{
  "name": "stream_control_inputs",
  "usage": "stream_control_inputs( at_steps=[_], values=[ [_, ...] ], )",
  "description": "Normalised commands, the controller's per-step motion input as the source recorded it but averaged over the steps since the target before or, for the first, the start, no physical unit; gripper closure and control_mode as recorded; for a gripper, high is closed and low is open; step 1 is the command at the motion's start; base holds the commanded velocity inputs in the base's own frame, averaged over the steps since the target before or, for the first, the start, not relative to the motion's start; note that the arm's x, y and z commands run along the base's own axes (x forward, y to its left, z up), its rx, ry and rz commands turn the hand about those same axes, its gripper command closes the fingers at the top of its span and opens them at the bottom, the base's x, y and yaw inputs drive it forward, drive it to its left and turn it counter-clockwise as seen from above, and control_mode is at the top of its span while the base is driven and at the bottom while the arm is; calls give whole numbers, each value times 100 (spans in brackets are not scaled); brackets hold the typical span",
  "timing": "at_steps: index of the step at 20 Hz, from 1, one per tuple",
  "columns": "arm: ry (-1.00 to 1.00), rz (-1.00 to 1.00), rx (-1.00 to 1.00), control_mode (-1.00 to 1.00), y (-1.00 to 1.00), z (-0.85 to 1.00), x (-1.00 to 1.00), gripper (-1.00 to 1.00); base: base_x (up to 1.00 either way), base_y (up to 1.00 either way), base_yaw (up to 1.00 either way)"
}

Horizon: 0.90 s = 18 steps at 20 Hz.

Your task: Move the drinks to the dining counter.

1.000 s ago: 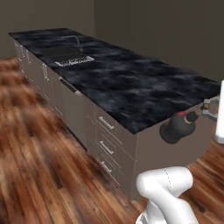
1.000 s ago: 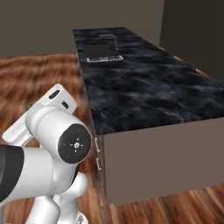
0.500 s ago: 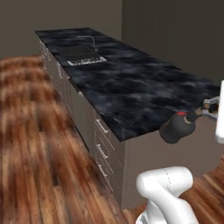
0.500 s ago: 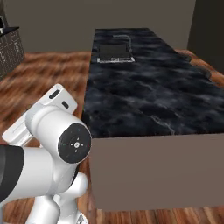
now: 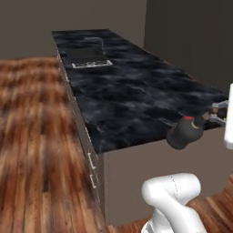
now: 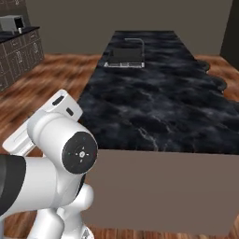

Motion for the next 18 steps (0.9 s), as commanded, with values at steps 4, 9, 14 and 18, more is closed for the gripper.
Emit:
stream_control_inputs(
  at_steps=[4,9,14,18],
  values=[
    [0,0,0,100,0,0,0,100,0,-92,24],
    [0,0,0,100,0,0,0,100,0,-91,23],
    [0,0,0,100,0,0,0,100,0,-84,21],
    [0,0,0,100,0,0,0,100,20,-67,19]
  ],
)
